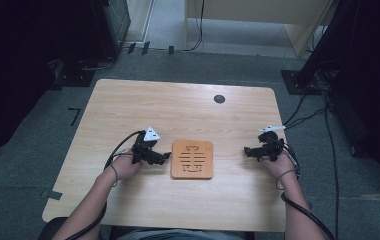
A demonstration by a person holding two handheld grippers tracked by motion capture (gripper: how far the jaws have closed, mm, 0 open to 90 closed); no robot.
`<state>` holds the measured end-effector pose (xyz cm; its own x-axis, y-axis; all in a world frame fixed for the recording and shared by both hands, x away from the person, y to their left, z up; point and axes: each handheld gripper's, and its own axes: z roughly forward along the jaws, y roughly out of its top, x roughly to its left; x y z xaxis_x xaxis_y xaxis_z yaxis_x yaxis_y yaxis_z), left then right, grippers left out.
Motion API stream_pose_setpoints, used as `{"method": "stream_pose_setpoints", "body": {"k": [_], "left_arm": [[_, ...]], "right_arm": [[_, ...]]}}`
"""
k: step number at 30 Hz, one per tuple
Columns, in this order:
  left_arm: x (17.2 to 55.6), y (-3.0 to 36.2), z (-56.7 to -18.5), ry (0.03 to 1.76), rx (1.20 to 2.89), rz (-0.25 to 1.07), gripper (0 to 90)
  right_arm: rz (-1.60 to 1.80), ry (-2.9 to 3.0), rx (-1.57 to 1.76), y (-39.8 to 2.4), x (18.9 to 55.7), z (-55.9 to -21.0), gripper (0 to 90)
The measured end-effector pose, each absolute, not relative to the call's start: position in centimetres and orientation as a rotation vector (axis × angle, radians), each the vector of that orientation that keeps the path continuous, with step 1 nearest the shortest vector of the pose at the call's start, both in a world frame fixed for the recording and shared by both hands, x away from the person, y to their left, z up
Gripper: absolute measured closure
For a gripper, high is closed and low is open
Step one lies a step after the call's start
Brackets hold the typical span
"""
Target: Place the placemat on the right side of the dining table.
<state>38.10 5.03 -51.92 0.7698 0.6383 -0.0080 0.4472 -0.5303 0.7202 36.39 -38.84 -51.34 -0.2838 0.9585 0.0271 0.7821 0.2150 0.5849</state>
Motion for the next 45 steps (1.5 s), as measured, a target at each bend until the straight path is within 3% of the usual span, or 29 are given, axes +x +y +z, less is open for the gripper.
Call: {"method": "stream_pose_setpoints", "body": {"k": [39,41,42,43,45], "left_arm": [[38.1,4.9,-51.9,0.817,2.217,0.337,8.3],[38.2,4.9,-51.9,0.816,2.218,0.337,8.3],[38.2,4.9,-51.9,0.812,2.219,0.336,8.3],[38.2,4.9,-51.9,0.812,2.219,0.336,8.3],[38.2,4.9,-51.9,0.813,2.218,0.336,8.3]], "right_arm": [[0.697,2.175,1.654,-37.7,37.9,-51.0,0.0],[0.711,2.172,1.692,-37.9,38.1,-50.6,9.4],[0.711,2.172,1.692,-37.9,38.1,-50.6,9.4],[0.713,2.137,1.725,-37.9,38.2,-50.1,16.9],[0.748,2.132,1.735,-37.8,38.2,-49.7,15.4]]}}
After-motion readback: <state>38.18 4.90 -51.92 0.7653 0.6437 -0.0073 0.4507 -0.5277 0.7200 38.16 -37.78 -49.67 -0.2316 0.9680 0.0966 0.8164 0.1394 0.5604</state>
